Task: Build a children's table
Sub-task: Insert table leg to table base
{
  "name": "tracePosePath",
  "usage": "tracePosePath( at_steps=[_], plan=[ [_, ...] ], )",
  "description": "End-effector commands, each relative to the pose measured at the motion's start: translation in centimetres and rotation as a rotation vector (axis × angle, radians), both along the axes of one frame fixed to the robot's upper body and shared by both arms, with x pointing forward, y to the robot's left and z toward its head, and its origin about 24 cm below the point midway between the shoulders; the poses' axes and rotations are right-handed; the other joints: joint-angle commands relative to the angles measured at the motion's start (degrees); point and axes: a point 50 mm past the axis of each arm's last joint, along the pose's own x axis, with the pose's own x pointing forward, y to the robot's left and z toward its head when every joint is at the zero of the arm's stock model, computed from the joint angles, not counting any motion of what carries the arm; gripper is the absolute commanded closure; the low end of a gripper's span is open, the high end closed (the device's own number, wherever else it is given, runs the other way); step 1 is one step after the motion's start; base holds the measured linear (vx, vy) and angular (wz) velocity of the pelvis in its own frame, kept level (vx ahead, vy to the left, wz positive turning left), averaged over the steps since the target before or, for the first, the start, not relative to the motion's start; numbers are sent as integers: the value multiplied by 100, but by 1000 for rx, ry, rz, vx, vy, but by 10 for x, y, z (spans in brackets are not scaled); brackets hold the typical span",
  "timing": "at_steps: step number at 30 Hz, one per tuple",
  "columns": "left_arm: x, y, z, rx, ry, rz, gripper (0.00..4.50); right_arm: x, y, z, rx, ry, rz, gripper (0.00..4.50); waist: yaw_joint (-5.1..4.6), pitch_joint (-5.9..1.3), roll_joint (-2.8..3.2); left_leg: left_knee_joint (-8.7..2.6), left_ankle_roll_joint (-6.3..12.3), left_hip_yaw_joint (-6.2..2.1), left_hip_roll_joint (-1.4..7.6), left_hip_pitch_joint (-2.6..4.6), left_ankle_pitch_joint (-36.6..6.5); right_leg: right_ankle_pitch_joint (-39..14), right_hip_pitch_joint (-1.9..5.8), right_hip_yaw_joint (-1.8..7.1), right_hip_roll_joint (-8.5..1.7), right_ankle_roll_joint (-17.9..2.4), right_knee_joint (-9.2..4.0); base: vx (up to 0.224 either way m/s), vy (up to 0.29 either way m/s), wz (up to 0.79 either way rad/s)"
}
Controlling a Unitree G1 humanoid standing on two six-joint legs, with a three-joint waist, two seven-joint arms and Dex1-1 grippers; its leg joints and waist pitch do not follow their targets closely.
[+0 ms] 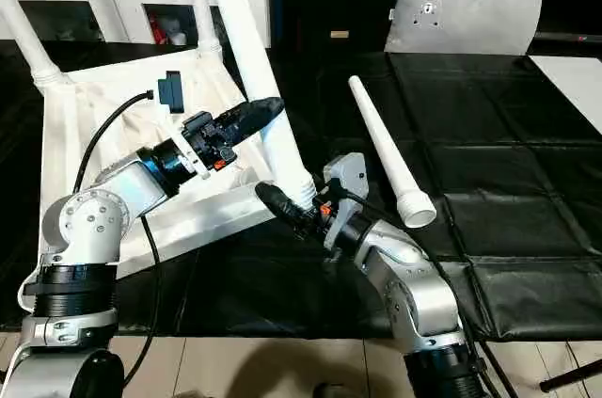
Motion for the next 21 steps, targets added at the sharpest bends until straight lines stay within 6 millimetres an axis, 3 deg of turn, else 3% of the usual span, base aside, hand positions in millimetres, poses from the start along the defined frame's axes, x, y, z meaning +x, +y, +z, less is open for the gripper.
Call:
tracePosePath(
  at_steps=[1, 2, 3, 6, 8, 15, 21],
  plan=[
    [0, -4, 7, -16, -31, -11, 261, 3, -1, -2, -35, 12, -15, 176, 11, -509, 25, -347, 326, 56, 32, -26, -915, -2401, 376, 164, -305, -589, -454, 0, 0, 0],
    [1, -3, 8, -17, -31, -4, 261, 5, -2, -2, -44, 8, -28, 176, 8, -510, 17, -344, 334, 58, 29, -29, -915, -2387, 377, 162, -301, -593, -455, 0, 0, 0],
    [2, -3, 9, -13, -33, 12, 261, 6, -5, -2, -58, -11, -42, 106, 8, -516, 20, -339, 330, 58, 28, -30, -921, -2372, 379, 160, -308, -615, -451, 0, 0, 0],
    [5, 0, 12, -5, -38, 38, 261, 3, -6, -3, -32, 20, -2, 103, 17, -512, 52, -342, 340, 53, 29, -21, -939, -2323, 384, 159, -297, -642, -445, 0, 0, 0],
    [6, 1, 14, 2, -42, 49, 262, 2, -6, -5, -39, 22, 2, 70, 17, -524, 37, -338, 342, 53, 29, -27, -899, -2221, 395, 162, -299, -662, -435, 0, 0, 0],
    [8, 2, 20, 34, -63, 62, 262, -7, -17, -14, -57, 50, 10, 26, 35, -521, 28, -334, 375, 55, 30, -32, -881, -2230, 402, 157, -300, -685, -435, 0, 0, 0],
    [7, 1, 19, 94, -83, 61, 262, -7, -41, 1, 22, 56, -60, 1, 30, -513, 1, -328, 399, 59, 15, -25, -898, -2492, 393, 142, -286, -556, -466, 0, 0, 0]
  ],
)
